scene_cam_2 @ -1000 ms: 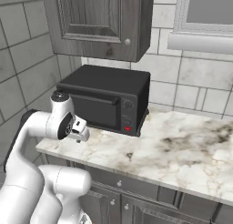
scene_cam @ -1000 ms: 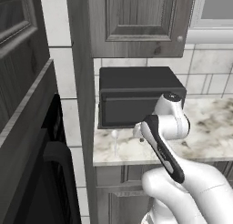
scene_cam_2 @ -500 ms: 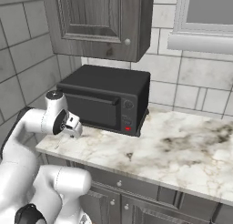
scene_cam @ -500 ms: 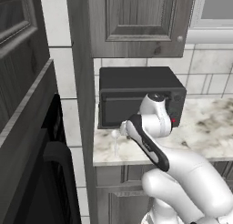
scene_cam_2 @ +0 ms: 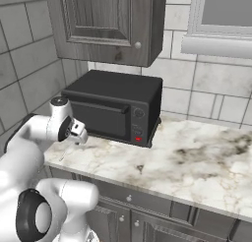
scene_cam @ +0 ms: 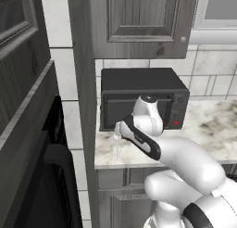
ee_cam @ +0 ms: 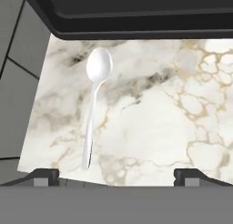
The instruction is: Take the fork and place it on the left side of the plate. Then take the spoon and place it on the right side of the plate. Make sure they're directly next to the plate.
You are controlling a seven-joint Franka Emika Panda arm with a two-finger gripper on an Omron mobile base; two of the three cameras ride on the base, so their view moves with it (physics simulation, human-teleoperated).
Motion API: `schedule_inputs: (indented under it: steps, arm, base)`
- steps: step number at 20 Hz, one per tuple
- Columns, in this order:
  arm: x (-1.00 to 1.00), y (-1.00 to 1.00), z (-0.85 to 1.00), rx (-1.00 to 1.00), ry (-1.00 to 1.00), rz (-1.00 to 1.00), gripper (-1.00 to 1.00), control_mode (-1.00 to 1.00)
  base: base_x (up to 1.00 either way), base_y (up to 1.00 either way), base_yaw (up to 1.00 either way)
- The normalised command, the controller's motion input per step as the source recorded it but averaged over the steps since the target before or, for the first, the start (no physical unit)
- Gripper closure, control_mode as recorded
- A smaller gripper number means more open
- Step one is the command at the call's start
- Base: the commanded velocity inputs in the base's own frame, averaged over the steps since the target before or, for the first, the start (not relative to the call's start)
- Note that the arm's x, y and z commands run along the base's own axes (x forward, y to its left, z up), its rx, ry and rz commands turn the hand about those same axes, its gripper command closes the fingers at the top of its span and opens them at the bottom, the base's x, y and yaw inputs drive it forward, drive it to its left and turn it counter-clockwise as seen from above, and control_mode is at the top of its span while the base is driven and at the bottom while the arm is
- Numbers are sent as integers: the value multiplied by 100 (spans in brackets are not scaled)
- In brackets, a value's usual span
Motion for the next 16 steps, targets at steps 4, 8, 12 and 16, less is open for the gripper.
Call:
schedule_inputs:
  steps: [4,8,12,16]
  arm:
    - [27,27,-17,0,0,0,-100,-100]
    - [23,21,-23,0,0,0,-100,-100]
    - [20,6,-26,0,0,0,-100,-100]
    - [17,3,-24,0,0,0,-100,-100]
  base:
    - [0,0,0]
    - [0,0,0]
    - [0,0,0]
    - [0,0,0]
